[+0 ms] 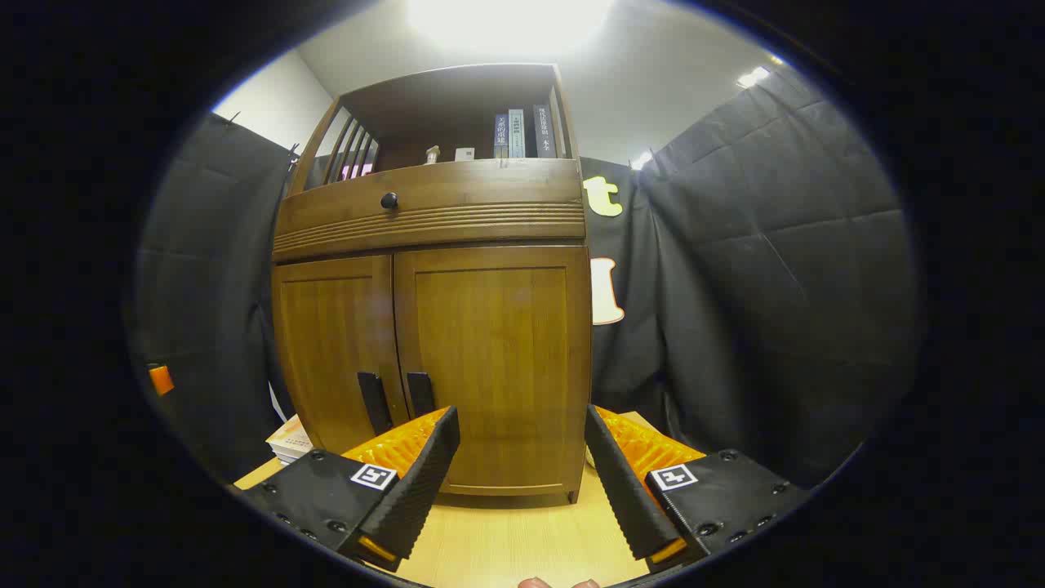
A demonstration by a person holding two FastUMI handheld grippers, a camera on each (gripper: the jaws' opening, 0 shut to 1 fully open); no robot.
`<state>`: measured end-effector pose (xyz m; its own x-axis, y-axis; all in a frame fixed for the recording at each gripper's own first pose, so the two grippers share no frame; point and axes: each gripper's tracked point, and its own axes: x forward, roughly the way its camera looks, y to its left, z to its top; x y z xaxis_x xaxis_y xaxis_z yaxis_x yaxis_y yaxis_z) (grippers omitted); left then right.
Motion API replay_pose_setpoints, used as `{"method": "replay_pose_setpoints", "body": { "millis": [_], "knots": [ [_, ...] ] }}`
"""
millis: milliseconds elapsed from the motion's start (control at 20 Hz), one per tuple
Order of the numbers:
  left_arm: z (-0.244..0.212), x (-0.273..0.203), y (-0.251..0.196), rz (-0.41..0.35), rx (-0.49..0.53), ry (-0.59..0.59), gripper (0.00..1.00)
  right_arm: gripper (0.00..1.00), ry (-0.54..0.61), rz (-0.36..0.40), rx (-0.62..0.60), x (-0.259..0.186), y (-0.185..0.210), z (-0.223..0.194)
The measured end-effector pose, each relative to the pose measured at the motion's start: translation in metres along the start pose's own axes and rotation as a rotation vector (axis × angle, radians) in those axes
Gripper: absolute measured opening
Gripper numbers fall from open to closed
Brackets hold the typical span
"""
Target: Open the right door of the double-door shoe cabinet with the right hand, and open the left door with the left hand.
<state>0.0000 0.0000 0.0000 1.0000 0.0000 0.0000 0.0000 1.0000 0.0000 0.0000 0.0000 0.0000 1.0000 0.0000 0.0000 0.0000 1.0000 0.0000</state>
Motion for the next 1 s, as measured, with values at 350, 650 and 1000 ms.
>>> {"method": "replay_pose_setpoints", "body": {
  "millis": [350,650,1000],
  "knots": [
    [-0.031,0.000,-0.027,-0.058,0.005,0.038,0.92,0.96,0.009,-0.008,0.012,-0.002,-0.003,-0.002],
    [-0.036,0.003,-0.053,-0.090,0.085,0.047,0.95,0.96,0.033,-0.005,0.018,0.001,-0.002,-0.007],
    [-0.050,-0.004,-0.074,-0.129,0.115,0.081,0.92,0.96,0.047,0.032,0.015,0.015,0.008,-0.007]
  ]
}}
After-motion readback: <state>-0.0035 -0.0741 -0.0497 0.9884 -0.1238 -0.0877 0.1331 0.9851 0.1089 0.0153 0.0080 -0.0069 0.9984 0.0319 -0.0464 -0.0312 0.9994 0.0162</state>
